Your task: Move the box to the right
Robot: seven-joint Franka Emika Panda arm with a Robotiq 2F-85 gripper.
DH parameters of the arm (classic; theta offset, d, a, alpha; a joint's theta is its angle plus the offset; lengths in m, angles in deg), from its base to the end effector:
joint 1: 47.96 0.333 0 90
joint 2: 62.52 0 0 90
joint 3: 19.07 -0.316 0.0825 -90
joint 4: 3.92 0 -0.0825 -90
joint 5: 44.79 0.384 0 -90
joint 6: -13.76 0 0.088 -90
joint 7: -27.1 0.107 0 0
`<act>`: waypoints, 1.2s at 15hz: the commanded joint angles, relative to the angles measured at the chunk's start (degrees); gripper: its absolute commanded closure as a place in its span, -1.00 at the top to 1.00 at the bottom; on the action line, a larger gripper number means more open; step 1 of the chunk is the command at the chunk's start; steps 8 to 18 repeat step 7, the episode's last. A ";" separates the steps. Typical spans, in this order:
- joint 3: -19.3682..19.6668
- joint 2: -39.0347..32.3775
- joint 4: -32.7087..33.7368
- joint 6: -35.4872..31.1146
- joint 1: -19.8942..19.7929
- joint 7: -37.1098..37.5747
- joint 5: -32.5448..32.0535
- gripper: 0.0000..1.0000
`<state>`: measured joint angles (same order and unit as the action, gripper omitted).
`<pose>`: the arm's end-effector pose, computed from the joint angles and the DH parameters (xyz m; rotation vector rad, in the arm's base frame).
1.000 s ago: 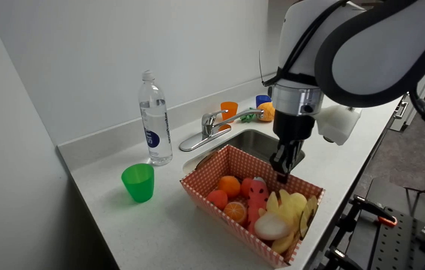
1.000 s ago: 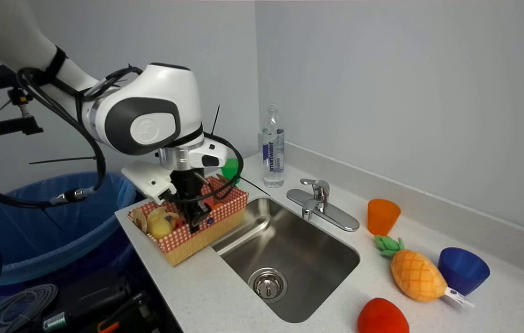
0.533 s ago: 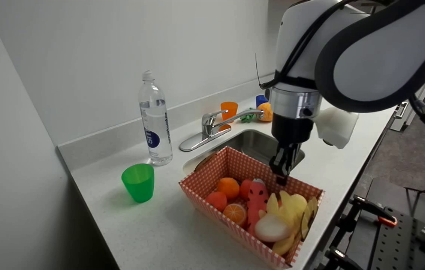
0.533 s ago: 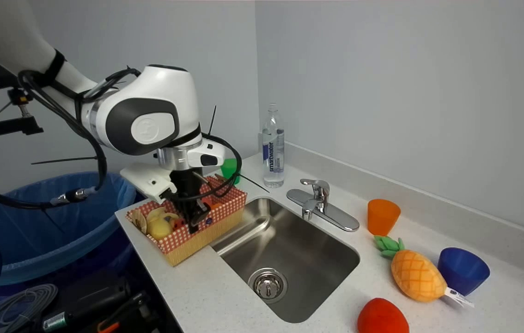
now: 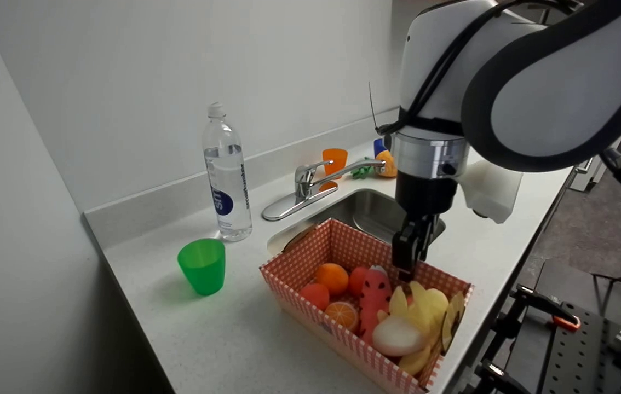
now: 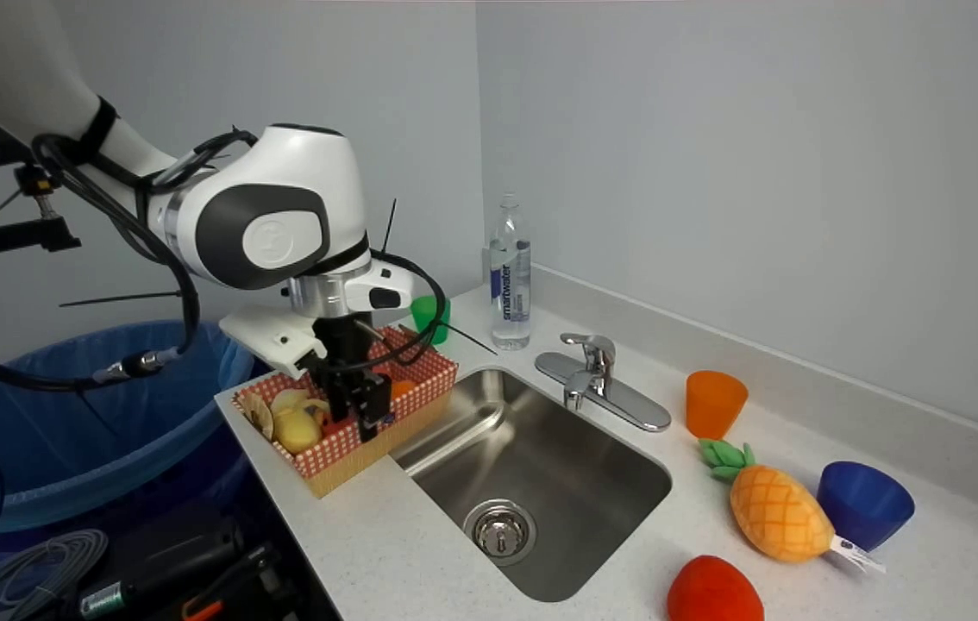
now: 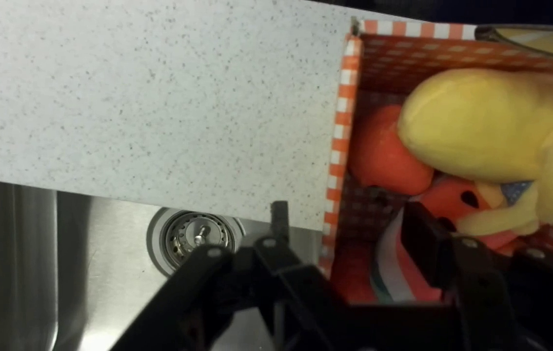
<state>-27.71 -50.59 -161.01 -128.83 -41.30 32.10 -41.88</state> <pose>0.3726 0.0987 0.2795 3.1244 0.2108 -0.0714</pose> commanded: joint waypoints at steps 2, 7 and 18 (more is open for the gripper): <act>0.33 1.61 1.86 -0.27 1.23 -0.95 1.00 0.98; 0.31 0.67 3.02 0.15 0.68 -0.03 0.01 1.00; 0.31 0.67 3.02 0.15 0.68 -0.03 0.01 1.00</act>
